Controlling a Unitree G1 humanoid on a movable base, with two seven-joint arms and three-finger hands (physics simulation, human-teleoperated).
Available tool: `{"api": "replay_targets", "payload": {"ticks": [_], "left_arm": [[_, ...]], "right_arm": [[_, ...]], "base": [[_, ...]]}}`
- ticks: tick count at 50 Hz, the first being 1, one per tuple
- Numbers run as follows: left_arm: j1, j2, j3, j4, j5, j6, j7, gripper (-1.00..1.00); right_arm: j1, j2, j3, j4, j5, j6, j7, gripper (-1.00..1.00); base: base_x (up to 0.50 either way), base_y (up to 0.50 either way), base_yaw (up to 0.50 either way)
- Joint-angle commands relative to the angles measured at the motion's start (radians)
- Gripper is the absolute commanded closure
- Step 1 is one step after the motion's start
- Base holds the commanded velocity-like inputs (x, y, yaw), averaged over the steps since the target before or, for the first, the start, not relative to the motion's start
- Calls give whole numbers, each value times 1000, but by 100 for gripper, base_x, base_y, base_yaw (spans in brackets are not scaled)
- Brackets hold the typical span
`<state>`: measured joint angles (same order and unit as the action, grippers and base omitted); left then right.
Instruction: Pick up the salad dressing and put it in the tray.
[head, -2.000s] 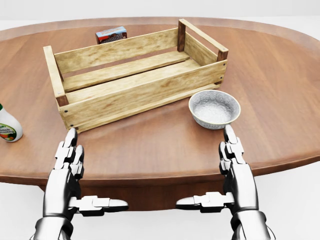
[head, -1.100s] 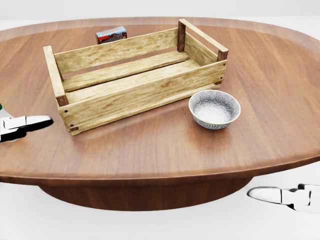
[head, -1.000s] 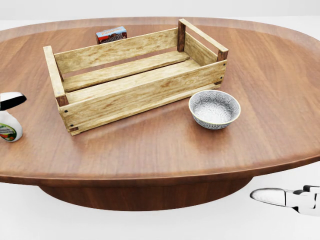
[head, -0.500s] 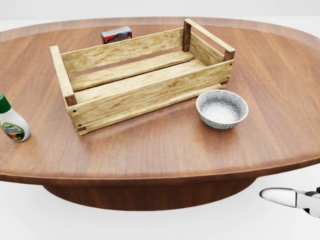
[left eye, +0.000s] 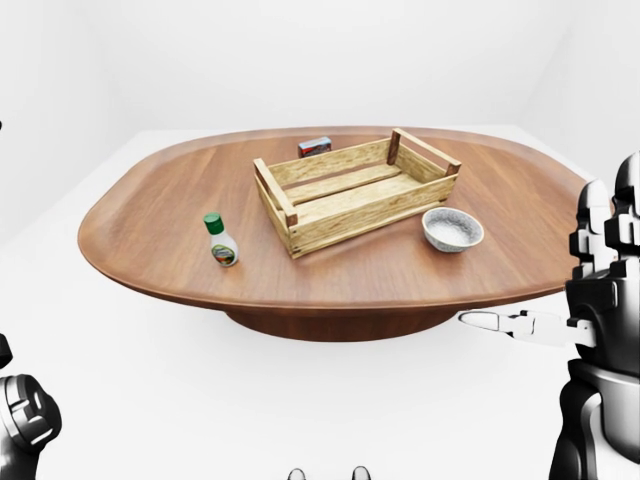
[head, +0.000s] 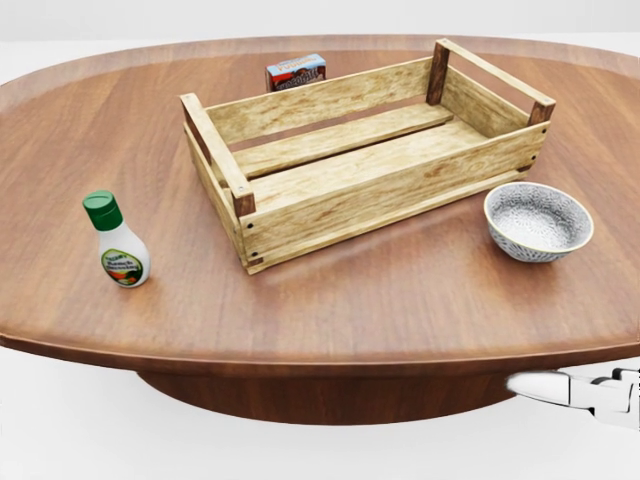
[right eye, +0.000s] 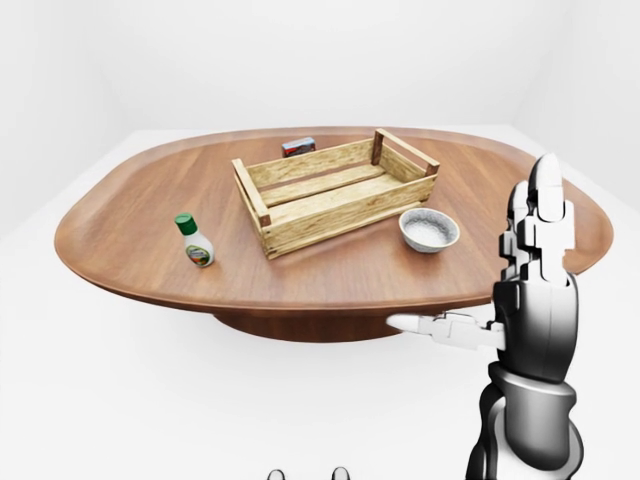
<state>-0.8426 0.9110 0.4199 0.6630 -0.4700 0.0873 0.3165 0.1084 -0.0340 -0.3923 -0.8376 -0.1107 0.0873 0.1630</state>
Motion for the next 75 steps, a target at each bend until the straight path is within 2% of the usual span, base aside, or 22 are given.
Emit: {"api": "replay_targets", "payload": {"ticks": [1, 13, 28, 32, 41, 68, 69, 75], "left_arm": [[8, -3, 2, -14, -8, 0, 2, -100], [24, -6, 7, -46, -12, 0, 3, -100], [24, -14, 6, -34, -8, 0, -1, -100], [23, -20, 2, -27, -3, 0, -3, -100], [24, -24, 2, -26, 2, 0, -5, -100], [31, -39, 0, -32, 11, 0, -9, -100], [32, -41, 0, -28, 12, -3, -12, -100], [37, -42, 2, -35, 14, -3, -11, -100]], "right_arm": [[-26, -4, 7, -15, 14, 0, 22, -100], [-16, -5, 9, -11, 48, 0, 25, -100], [-4, -18, 57, 19, -77, 0, 24, -100], [2, 13, 20, 12, 6, 0, 54, -100], [5, -1, 50, 35, -22, 0, 45, -100], [9, 8, 55, 63, 36, 0, 34, -100], [32, 36, 69, 71, 86, 0, 57, -100], [41, 24, 82, 92, 81, 0, 49, -100]], "base": [[37, 41, 0], [46, 28, 0], [47, 28, 0], [44, 35, 0], [48, 25, 0], [49, 15, 0], [-13, -12, 0], [0, 0, 0]]}}
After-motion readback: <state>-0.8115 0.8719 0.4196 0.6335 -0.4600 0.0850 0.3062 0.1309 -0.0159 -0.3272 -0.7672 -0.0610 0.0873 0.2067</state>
